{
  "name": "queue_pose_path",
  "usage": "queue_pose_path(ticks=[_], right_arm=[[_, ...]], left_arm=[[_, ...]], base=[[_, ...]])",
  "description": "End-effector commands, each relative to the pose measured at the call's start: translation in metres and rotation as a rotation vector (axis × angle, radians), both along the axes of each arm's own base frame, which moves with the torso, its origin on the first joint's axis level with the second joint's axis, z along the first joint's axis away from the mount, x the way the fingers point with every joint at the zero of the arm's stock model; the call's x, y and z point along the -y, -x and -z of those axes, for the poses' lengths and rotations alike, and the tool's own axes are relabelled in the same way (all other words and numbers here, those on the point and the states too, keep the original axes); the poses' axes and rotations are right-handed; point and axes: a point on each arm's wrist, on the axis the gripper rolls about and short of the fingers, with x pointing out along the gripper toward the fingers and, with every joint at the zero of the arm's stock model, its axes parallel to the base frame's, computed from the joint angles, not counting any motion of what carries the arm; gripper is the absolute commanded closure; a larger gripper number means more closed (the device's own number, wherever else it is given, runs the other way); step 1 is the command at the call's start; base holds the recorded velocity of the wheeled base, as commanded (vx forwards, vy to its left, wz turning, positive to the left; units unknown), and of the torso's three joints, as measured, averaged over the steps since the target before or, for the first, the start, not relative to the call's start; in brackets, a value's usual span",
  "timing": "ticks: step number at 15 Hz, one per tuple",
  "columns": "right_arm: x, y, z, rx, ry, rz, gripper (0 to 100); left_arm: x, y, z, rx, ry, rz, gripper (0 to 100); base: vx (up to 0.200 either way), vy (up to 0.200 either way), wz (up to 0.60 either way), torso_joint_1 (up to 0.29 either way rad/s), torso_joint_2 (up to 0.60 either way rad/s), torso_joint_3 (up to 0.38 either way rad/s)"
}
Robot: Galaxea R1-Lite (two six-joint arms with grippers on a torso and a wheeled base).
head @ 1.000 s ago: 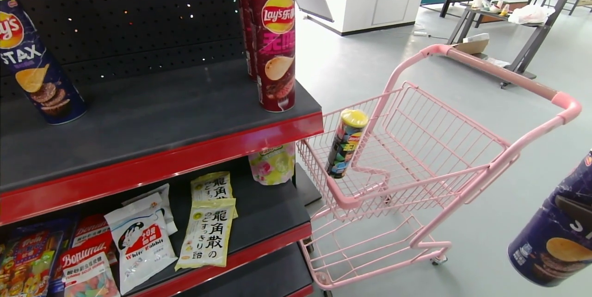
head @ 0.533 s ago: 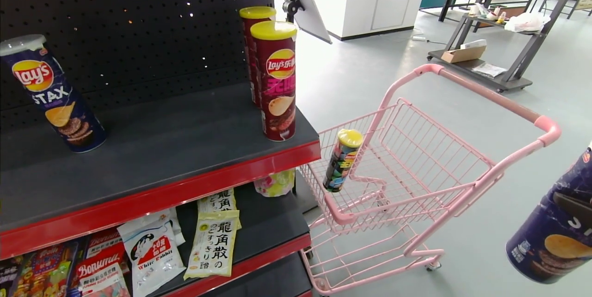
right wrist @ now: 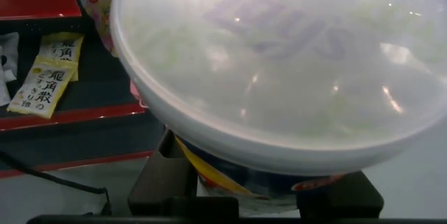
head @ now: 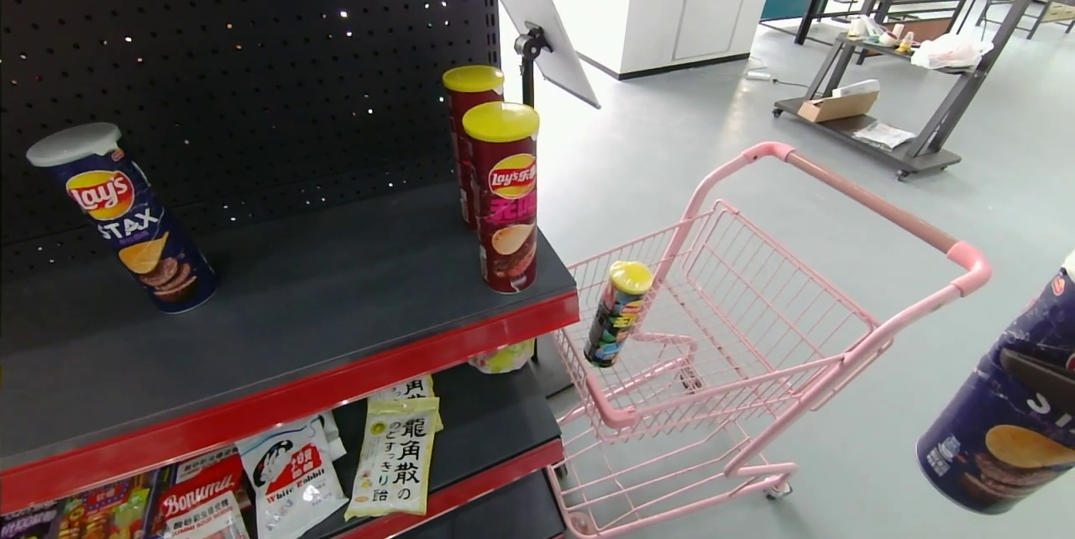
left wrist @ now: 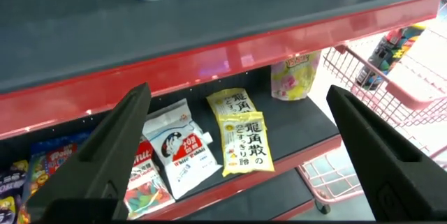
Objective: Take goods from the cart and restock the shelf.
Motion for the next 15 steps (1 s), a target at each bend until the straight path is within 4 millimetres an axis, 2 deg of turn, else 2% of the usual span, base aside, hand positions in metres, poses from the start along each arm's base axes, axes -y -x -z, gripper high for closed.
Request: queue_pose_path(ticks=[1, 2, 11, 15], right_arm=[[0.000, -0.003, 0.003, -0.017, 0.016, 0.002, 100], [0.000, -0.003, 0.003, -0.016, 0.023, 0.002, 100], [-0.001, -0.004, 0.004, -0.022, 0.023, -0.003, 100], [0.002, 0.008, 0.007, 0.008, 0.016, -0.012, 100]], left_arm=[[0.000, 0.000, 0.000, -0.002, 0.000, 0.000, 0], [0.000, 0.000, 0.000, -0.001, 0.000, 0.000, 0], [0.000, 0.000, 0.000, -0.001, 0.003, 0.000, 0], [0.000, 0.000, 0.000, -0.002, 0.002, 0.000, 0]], base=[[0.000, 0.000, 0.00, 0.149, -0.37, -0.222], [0.000, 0.000, 0.00, 0.056, -0.11, -0.061], [0.000, 0.000, 0.60, 0.007, -0.01, -0.008], [0.000, 0.000, 0.00, 0.000, 0.00, 0.000]])
